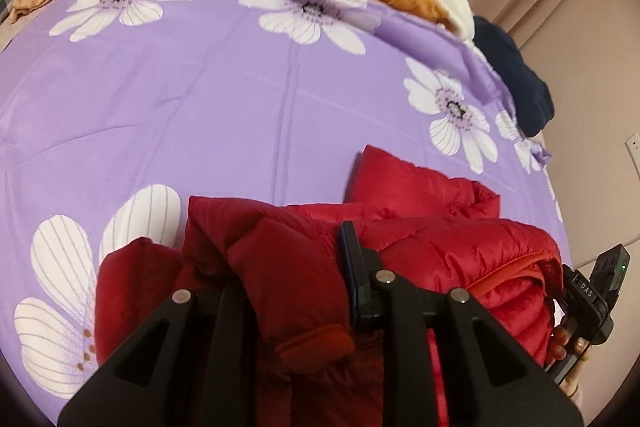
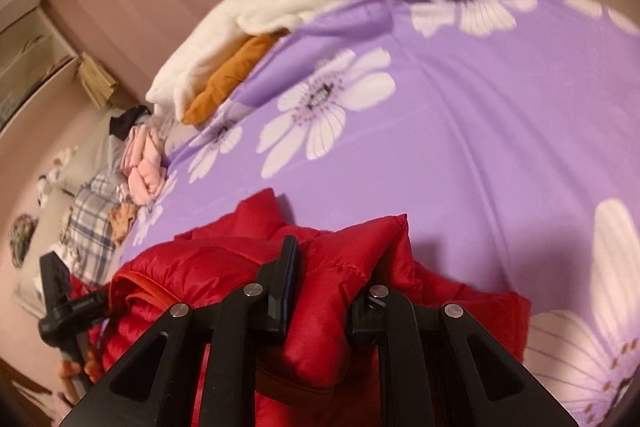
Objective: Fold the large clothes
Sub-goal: 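Fold the lifted hem up toward the collar with both tools, then release the hem and press the folded jacket flat with both tools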
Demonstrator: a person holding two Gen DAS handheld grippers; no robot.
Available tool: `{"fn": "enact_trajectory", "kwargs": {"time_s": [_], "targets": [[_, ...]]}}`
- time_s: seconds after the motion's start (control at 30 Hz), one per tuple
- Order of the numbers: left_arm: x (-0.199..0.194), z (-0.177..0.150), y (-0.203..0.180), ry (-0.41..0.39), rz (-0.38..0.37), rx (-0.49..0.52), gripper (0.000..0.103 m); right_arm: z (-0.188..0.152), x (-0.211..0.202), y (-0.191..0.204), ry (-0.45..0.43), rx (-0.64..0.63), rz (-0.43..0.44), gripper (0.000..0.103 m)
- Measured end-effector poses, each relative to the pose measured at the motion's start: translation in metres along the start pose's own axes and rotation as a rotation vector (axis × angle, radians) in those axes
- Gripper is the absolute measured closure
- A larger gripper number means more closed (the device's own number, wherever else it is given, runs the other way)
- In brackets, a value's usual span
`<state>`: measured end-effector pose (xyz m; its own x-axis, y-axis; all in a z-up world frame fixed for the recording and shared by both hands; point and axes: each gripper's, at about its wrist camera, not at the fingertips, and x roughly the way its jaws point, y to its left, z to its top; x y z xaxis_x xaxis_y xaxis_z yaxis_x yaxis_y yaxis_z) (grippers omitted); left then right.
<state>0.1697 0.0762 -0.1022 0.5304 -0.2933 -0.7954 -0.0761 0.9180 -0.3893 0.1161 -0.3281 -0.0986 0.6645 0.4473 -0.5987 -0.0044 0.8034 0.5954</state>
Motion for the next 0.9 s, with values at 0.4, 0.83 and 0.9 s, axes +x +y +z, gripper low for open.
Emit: {"fn": "enact_trajectory", "kwargs": {"time_s": [0.4, 0.83, 0.9], "targets": [[-0.032, 0.021, 0.018, -0.038, -0.127, -0.173, 0.022, 0.016, -0.018, -0.009, 0.013, 0.182, 0.088, 0.044], [-0.085, -0.003, -0.005, -0.142, 0.049, 0.049, 0.015, 0.013, -0.067, 0.045, -0.155, -0.104, -0.092, 0.028], [-0.079, -0.019, -0.022, -0.125, 0.058, 0.13, 0.015, 0.0, -0.061, 0.062, -0.128, -0.21, -0.114, 0.028]]}}
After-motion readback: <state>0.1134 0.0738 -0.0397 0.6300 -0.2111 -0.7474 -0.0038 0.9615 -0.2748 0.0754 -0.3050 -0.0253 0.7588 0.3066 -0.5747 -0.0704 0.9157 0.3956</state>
